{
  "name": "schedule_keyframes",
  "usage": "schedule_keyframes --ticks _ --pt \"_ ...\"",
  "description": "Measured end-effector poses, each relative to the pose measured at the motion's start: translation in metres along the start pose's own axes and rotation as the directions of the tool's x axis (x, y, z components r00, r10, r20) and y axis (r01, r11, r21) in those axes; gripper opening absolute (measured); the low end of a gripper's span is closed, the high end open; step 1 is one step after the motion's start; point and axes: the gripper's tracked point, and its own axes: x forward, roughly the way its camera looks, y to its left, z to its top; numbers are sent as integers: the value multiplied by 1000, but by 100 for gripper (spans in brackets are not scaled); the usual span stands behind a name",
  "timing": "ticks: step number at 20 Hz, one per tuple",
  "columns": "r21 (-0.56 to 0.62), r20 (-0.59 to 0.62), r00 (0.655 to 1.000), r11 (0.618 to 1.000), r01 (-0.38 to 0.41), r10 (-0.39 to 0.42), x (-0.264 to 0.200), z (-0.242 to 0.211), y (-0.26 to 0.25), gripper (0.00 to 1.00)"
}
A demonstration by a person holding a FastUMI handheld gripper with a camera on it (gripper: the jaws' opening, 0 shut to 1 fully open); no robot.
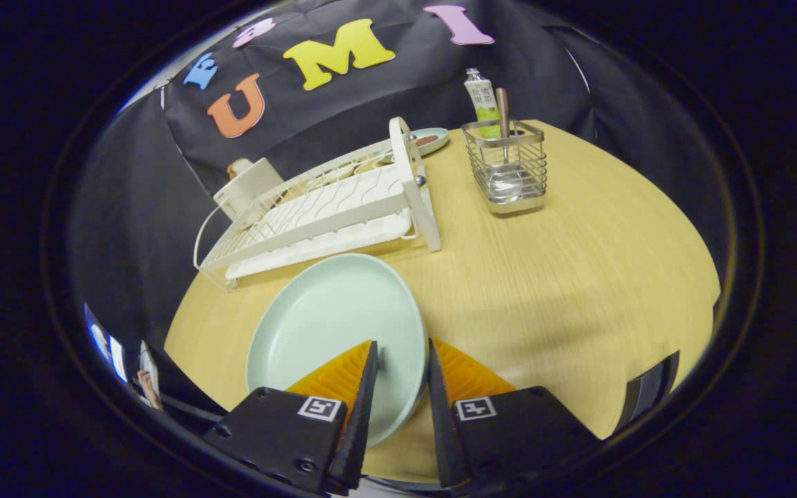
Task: Take the plate from the dish rack, then take the spoon from the basket and place it into the plate.
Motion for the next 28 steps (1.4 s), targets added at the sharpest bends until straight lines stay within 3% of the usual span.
schedule_keyframes --ticks 1,4,10,15,21,25,28 --pt "-18 26 999 999 28 -28 -1 3 -3 48" --pt "-30 104 993 998 60 -57 -11 20 -10 82" --pt "-107 262 959 984 139 -107 -37 69 -36 95" --pt "-101 385 917 982 158 -108 -54 125 -60 95" --pt "-153 451 884 966 210 -121 -41 194 -83 98" --pt "-164 364 925 971 176 -106 2 222 -96 99" --pt "-117 367 923 978 171 -117 31 257 -114 98"
